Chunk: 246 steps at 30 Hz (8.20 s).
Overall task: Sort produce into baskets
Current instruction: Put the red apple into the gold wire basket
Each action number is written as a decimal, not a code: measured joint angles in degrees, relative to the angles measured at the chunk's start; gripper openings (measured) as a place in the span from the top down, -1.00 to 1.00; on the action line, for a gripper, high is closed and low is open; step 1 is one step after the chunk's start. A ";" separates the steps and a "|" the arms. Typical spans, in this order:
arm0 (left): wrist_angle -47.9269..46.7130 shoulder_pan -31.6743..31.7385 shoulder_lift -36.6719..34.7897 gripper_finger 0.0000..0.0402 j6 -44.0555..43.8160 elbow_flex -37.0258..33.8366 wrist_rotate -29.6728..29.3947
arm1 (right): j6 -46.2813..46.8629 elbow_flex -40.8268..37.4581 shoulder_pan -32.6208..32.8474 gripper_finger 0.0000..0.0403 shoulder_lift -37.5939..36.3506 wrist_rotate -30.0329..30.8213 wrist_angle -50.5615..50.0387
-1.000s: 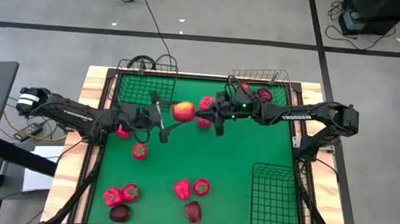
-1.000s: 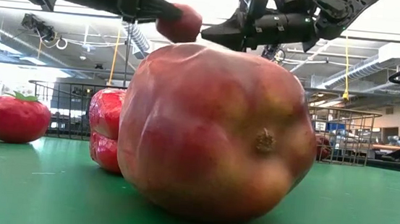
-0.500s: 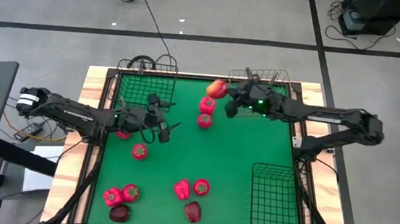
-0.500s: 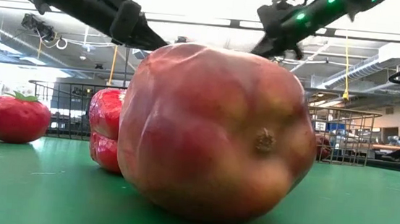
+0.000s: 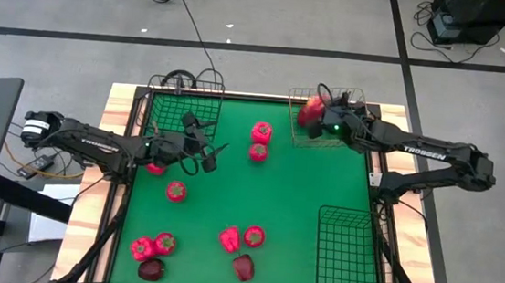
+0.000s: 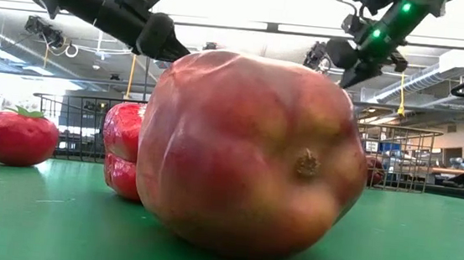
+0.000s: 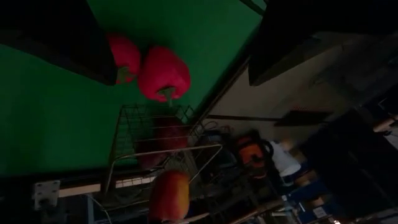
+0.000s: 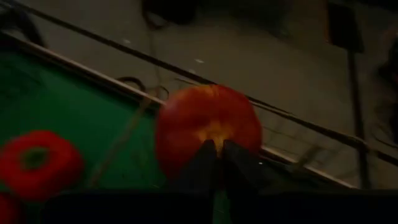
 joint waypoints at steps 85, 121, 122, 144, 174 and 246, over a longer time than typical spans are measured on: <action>-64.42 -55.09 18.98 -0.58 -76.07 34.21 32.22 | -21.07 0.07 11.86 0.27 17.93 -21.43 39.68; -64.67 -56.39 33.46 -0.20 -76.45 34.12 39.57 | -27.15 0.07 5.69 0.27 17.98 -22.87 50.02; -65.07 -55.93 33.07 -0.20 -76.13 34.10 38.99 | -26.77 0.07 5.69 0.27 17.98 -23.62 50.16; -65.07 -42.41 16.70 -0.25 -49.11 34.12 19.80 | -23.64 0.07 13.22 0.27 18.65 -42.06 41.13; -42.49 -19.42 15.63 -0.25 -12.07 34.23 -4.76 | -25.15 0.04 24.58 0.22 20.23 -34.59 51.78; -42.66 -11.60 16.44 -0.77 -27.24 25.44 -1.22 | -6.03 0.63 10.43 -0.10 19.49 -31.39 13.69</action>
